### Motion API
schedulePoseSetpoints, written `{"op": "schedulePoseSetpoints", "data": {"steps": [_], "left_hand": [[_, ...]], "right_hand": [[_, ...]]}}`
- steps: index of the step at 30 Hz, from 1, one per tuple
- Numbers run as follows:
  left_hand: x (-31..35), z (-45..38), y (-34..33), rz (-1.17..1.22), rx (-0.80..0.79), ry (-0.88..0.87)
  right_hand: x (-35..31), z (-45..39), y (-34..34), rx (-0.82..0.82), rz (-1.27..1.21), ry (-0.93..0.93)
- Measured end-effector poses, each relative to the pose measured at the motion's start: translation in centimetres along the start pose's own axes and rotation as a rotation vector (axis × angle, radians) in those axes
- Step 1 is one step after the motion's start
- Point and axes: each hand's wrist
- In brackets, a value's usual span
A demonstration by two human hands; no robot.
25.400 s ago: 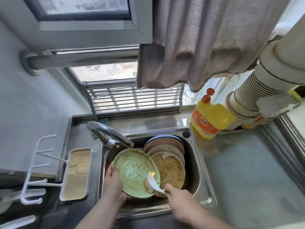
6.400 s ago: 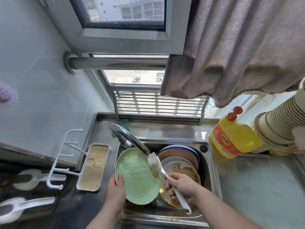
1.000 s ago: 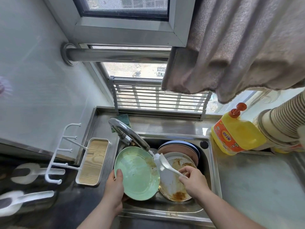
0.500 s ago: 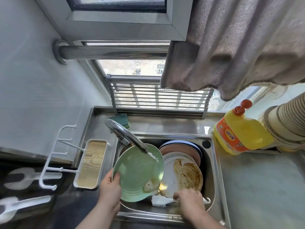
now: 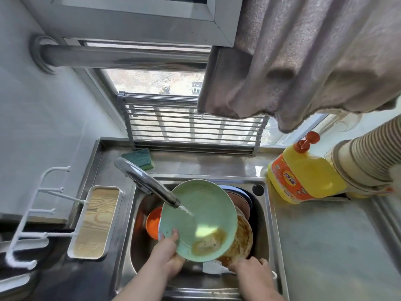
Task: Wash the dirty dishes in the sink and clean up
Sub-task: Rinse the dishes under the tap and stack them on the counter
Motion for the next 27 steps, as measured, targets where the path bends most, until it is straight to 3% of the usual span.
{"op": "schedulePoseSetpoints", "data": {"steps": [5, 9, 20, 23, 25, 27], "left_hand": [[-1.5, 0.6, -1.3, -0.024, -0.061, 0.184], [-2.1, 0.8, -0.9, -0.120, -0.129, 0.218], [6.2, 1.5, 5.1, -0.769, -0.117, -0.064], [7.9, 1.4, 5.6, -0.826, -0.147, -0.156], [8.3, 1.0, 5.6, -0.808, -0.154, -0.203], [8.0, 0.6, 5.4, -0.793, -0.152, -0.249]], "right_hand": [[0.4, -0.3, -0.2, -0.017, -0.050, 0.007], [0.5, 0.1, -0.2, 0.022, -0.024, 0.024], [-1.1, -0.1, 1.0, -0.020, -0.066, -0.046], [-1.5, -0.4, 0.3, 0.053, -0.046, -0.010], [-1.9, -0.7, 0.2, 0.134, -0.229, -0.022], [-2.9, -0.4, 1.0, 0.149, -0.771, -0.098]]}}
Point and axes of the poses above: each hand's wrist, its own z-axis away from the middle knuckle, its own y-axis out of the back of the hand, x = y × z, and after that the axes turned 3 degrees about -z, right-handed
